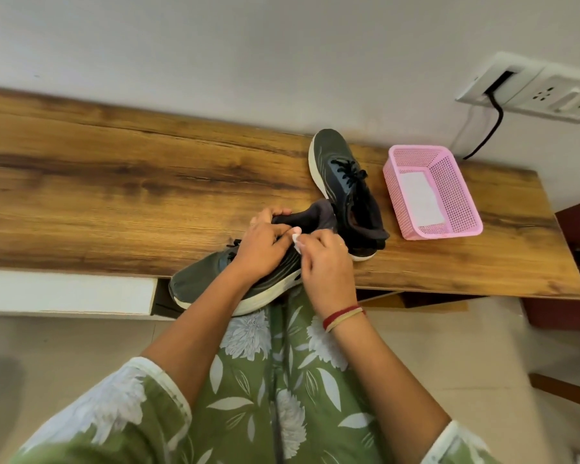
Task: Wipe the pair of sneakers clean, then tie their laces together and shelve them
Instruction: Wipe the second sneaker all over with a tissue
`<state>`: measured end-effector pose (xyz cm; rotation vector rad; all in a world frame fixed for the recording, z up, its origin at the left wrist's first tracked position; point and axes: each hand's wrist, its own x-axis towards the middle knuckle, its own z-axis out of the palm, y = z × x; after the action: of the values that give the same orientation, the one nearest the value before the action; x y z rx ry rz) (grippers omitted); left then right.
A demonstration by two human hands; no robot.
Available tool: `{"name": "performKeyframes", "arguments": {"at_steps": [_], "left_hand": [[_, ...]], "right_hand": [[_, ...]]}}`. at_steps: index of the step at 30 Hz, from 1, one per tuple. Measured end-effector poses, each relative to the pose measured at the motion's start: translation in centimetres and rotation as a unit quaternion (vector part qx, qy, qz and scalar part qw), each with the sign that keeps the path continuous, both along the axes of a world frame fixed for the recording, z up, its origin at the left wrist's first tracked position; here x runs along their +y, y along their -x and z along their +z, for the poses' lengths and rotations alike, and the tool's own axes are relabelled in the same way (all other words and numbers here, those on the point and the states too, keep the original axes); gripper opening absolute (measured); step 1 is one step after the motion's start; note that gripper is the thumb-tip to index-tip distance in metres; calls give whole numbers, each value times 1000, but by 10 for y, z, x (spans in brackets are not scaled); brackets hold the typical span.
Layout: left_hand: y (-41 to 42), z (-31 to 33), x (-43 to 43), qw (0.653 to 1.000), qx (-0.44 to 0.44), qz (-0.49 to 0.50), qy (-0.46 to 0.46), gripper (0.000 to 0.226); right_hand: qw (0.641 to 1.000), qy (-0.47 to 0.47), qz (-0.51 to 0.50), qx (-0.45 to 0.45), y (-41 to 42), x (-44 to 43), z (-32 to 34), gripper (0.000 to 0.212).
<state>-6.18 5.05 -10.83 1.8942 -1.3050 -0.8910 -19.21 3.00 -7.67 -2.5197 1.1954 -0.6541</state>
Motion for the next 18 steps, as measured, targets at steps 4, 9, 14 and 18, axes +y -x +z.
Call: {"name": "performKeyframes", "arguments": {"at_steps": [4, 9, 14, 18], "left_hand": [[-1, -2, 0, 1000, 12, 13, -6, 31], [-1, -5, -3, 1000, 11, 13, -9, 32], [-2, -7, -4, 1000, 12, 17, -7, 33], [-2, -9, -5, 999, 33, 28, -8, 33]], "right_hand": [[995, -6, -99, -14, 5, -17, 2, 32], [999, 12, -23, 25, 3, -11, -3, 35], [999, 28, -1, 41, -2, -4, -5, 26], [997, 28, -72, 30, 4, -19, -5, 31]]}}
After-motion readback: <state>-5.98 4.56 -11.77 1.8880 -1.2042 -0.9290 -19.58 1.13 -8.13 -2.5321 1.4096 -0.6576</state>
